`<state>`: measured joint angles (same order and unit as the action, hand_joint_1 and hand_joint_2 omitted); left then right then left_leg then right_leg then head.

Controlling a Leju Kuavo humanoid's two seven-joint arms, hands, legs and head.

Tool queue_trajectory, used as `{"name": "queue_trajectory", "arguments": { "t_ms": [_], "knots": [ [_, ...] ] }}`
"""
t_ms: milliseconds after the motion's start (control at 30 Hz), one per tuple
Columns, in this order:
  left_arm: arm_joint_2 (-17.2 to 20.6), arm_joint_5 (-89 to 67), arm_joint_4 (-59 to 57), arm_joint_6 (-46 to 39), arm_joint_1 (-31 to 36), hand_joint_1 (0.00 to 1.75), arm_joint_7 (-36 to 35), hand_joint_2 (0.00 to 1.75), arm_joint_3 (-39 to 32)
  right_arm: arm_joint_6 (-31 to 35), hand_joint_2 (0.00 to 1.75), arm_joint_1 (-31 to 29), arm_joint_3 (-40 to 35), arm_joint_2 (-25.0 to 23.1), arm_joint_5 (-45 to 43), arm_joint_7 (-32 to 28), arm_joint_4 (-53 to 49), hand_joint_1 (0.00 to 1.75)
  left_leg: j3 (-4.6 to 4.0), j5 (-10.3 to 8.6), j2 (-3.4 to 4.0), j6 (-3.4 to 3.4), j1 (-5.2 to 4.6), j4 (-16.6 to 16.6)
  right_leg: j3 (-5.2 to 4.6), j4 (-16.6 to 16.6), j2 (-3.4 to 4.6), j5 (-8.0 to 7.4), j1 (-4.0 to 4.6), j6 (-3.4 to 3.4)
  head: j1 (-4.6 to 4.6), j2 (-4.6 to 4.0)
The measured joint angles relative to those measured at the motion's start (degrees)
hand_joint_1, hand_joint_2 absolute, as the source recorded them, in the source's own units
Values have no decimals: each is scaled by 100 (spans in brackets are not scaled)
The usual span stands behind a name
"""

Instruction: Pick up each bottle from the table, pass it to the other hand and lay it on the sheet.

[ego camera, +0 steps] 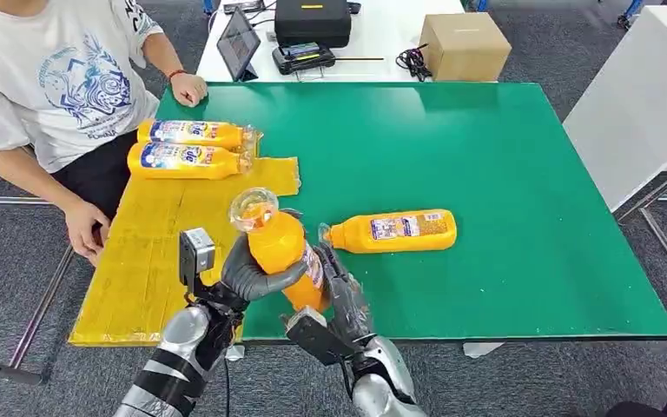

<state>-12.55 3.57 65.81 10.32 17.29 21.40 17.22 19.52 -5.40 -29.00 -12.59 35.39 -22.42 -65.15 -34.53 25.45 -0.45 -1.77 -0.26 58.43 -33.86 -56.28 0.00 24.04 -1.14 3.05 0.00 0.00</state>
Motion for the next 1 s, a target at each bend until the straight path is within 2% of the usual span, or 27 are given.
{"name": "queue_trajectory", "arguments": {
  "t_ms": [133, 267, 367, 433, 633, 800, 900, 1000],
  "knots": [
    [18, -491, 50, -669, 52, 175, 116, 175, -68, 219, 0, 150, 120, 0, -449, -164, -342, 0, -3, -1, -3, 0, 0, 0, 0, -1, -1, 0, 0, 0, 0, 0],
    [94, -1567, 59, -1891, 259, 175, 287, 175, -317, 293, 0, 293, 321, 37, -788, -337, -1158, 0, -2, -2, 0, 1, 0, 0, 0, -1, 0, -1, 0, 0, 0, 0],
    [201, -3269, 28, -3288, 515, 175, 293, 175, -461, 278, 0, 350, 339, 57, -943, -527, -1804, 0, -2, -4, -2, 1, 1, 0, -1, -1, -1, -1, 1, -1, 0, 0],
    [300, -4394, -117, -3893, 761, 175, 121, 175, -485, 280, 0, 350, 315, 57, -971, -593, -2141, 0, -1, -6, -3, 1, 1, 0, 1, -2, -2, -1, 1, -1, 0, 0],
    [453, -5179, -503, -4184, 1173, 175, -118, 175, -555, 324, 0, 367, 258, 61, -1001, -733, -2641, 0, -2, -6, -3, 1, 1, 0, 0, -3, -1, -1, 0, -1, 0, 0],
    [636, -7262, -1267, -4302, 1703, 175, -1126, 175, -542, 287, 0, 347, 18, 68, -1021, -768, -2905, 0, -2, -6, 0, 1, 0, 0, 0, -3, 0, -1, 0, -1, 0, 0],
    [784, -8056, -1913, -4235, 2049, 175, -1610, 175, -494, 134, 0, 289, -135, 81, -1060, -704, -2964, 0, -1, -7, 0, 2, 2, 0, 0, -4, 0, -1, 2, -1, 0, 0],
    [997, -8576, -2604, -3792, 2410, 175, -1621, 175, -404, 48, 0, 223, -269, 92, -1131, -721, -2964, 0, -1, -11, -1, 8, 4, 0, 0, -9, 0, -1, 3, -1, 0, 0]
  ]
}}
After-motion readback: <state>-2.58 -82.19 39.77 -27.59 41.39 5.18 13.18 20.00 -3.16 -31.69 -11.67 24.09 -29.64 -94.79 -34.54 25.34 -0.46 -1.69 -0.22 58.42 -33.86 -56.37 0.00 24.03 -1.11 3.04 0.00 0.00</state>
